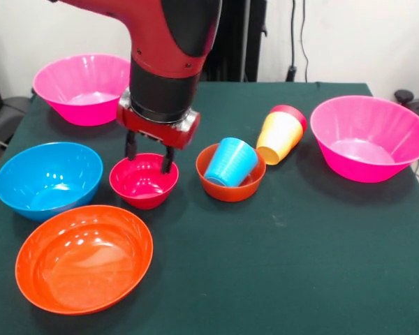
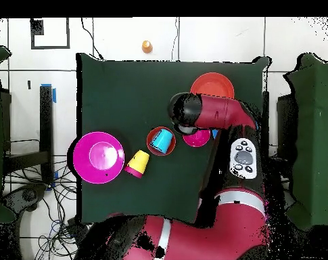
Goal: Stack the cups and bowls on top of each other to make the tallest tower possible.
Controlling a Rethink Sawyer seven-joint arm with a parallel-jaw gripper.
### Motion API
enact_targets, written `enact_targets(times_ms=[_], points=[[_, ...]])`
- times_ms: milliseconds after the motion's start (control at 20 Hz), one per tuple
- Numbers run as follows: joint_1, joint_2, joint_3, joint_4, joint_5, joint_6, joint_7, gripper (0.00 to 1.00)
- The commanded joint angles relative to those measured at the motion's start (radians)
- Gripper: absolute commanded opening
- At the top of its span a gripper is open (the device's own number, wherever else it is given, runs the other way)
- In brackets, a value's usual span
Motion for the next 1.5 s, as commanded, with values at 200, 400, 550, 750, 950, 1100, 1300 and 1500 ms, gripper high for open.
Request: enact_targets(times_ms=[200, 400, 550, 750, 950, 1100, 1300, 1500], points=[[-0.132, -0.041, 0.344, 0.214, 0.078, 0.043, -0.247, 1.0], [-0.165, -0.054, 0.368, 0.238, 0.047, 0.07, -0.253, 1.0], [-0.229, -0.052, 0.43, 0.273, 0.031, 0.085, -0.319, 1.0], [-0.377, -0.018, 0.558, 0.311, -0.009, 0.075, -0.491, 1.0], [-0.483, 0.007, 0.615, 0.275, -0.079, 0.146, -0.62, 1.0], [-0.523, 0.019, 0.644, 0.264, -0.119, 0.156, -0.655, 1.0], [-0.524, 0.0, 0.67, 0.279, -0.159, 0.091, -0.625, 1.0], [-0.568, 0.027, 0.751, 0.357, -0.112, -0.046, -0.56, 1.0]])
